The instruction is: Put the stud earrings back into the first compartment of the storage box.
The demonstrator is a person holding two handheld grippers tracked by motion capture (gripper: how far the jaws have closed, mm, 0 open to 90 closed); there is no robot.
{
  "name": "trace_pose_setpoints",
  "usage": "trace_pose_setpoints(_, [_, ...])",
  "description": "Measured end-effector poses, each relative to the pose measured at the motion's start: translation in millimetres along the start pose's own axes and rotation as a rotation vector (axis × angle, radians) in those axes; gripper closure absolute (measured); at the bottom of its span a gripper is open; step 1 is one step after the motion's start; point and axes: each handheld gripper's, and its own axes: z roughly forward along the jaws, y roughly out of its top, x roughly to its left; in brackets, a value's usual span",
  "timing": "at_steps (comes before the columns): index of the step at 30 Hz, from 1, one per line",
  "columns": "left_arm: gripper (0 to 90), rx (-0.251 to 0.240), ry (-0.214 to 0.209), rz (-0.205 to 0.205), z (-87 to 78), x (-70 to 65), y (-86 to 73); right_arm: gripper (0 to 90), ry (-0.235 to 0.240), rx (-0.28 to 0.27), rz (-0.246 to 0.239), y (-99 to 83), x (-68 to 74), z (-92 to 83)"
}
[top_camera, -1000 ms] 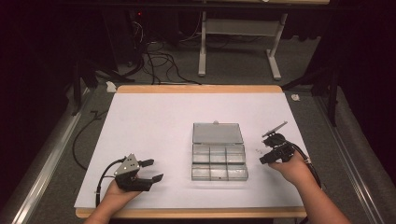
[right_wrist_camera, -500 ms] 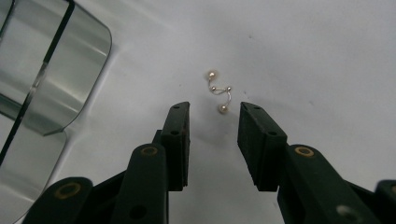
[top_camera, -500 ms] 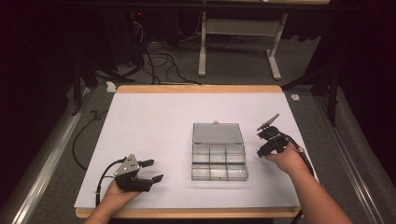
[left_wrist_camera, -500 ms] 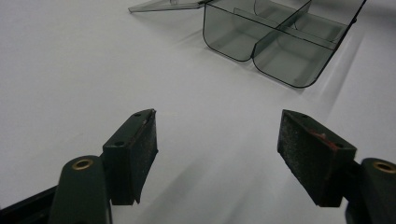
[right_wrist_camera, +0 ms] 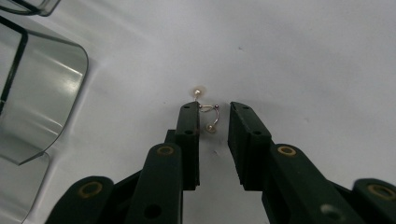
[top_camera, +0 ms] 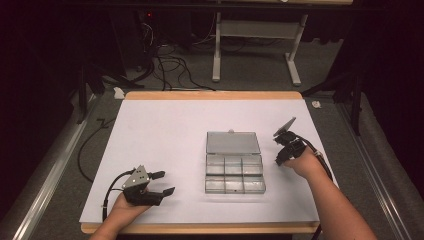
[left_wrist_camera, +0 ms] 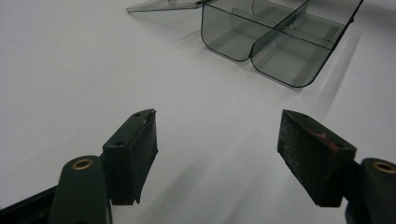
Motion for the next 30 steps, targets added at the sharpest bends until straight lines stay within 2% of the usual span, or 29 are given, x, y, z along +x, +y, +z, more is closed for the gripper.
trace_pose_setpoints(2, [29.1, 0.000, -0.001, -0.001, 0.0, 0.2, 0.0, 75.5, 0.006, 0.015, 0.002, 1.2, 0.1, 1.7])
trace_pose_setpoints(8, [29.0, 0.001, 0.002, 0.000, 0.1, 0.1, 0.0, 81.3, -0.009, 0.012, 0.000, 2.8, -0.3, 3.0])
trace_pose_setpoints(10, [29.1, 0.002, 0.002, 0.000, 0.3, 0.1, 0.1, 85.9, -0.012, 0.017, -0.021, 3.1, 2.7, 3.2])
trace_pose_setpoints(15, [29.1, 0.004, 0.005, 0.002, 0.3, -0.3, 0.1, 86.4, -0.008, 0.014, -0.024, 2.7, 2.4, 2.0])
trace_pose_setpoints(20, [29.1, 0.005, 0.005, 0.002, 0.4, -0.2, 0.2, 86.3, 0.002, 0.004, -0.017, -0.1, 3.9, -6.0])
trace_pose_setpoints(30, [29.1, 0.011, 0.004, 0.006, 1.1, -0.5, 0.5, 86.2, -0.004, 0.002, -0.054, -5.6, 11.4, -23.7])
